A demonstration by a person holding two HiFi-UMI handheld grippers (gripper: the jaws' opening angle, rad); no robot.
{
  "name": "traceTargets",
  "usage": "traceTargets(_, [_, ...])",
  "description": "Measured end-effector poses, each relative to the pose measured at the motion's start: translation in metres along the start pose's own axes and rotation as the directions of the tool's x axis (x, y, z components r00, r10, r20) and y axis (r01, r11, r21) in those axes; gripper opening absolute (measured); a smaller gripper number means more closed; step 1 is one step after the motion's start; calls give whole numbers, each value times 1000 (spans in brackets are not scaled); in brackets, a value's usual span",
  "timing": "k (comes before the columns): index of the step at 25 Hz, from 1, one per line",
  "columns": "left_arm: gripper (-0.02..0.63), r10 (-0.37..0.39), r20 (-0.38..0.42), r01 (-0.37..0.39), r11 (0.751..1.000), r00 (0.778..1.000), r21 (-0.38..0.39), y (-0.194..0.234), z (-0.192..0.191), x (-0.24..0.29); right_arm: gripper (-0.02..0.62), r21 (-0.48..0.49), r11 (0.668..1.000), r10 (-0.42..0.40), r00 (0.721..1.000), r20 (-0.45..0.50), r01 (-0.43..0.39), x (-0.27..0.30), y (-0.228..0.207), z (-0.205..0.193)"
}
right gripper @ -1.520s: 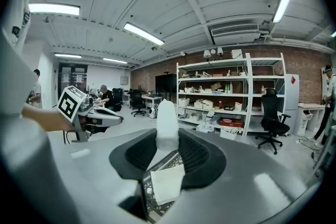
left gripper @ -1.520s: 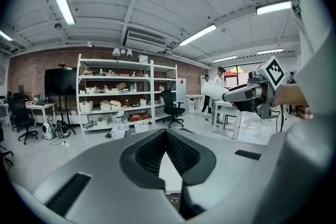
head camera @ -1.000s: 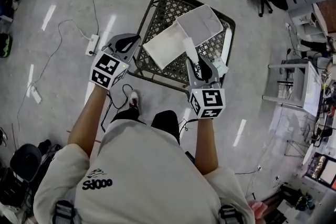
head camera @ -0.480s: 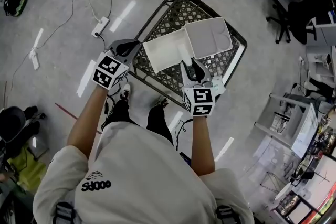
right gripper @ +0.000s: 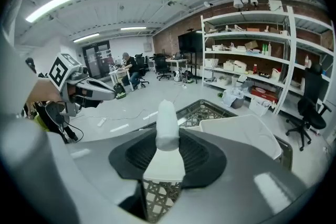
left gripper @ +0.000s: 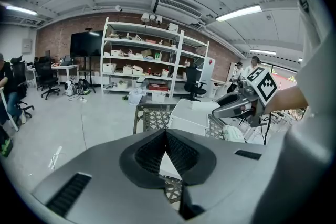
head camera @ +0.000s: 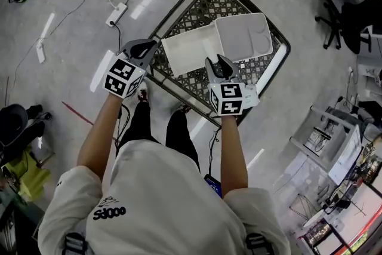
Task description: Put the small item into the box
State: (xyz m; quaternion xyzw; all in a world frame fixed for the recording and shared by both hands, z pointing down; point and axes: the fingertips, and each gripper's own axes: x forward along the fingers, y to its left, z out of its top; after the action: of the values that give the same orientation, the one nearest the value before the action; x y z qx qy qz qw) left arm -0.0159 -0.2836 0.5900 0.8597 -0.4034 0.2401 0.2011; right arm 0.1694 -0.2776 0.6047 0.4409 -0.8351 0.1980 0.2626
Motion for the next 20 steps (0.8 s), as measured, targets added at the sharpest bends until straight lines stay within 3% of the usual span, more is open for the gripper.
traceTargets(4, [6,-10,-28,10,1000,1000,2,1,-10,3,140,82,996,32,997,-68,-26,30,0,-28])
traceTargets(11, [6,-19,-62,19,1000,998,-10,2,-27,8,143,124,992,53,985,-167,-32,70,-4,-64])
traceTargets(20, [6,-18,-77,14,999,997,-44,7,-42,6,147,33,999,23,942,-335,-13,103,-5,-109])
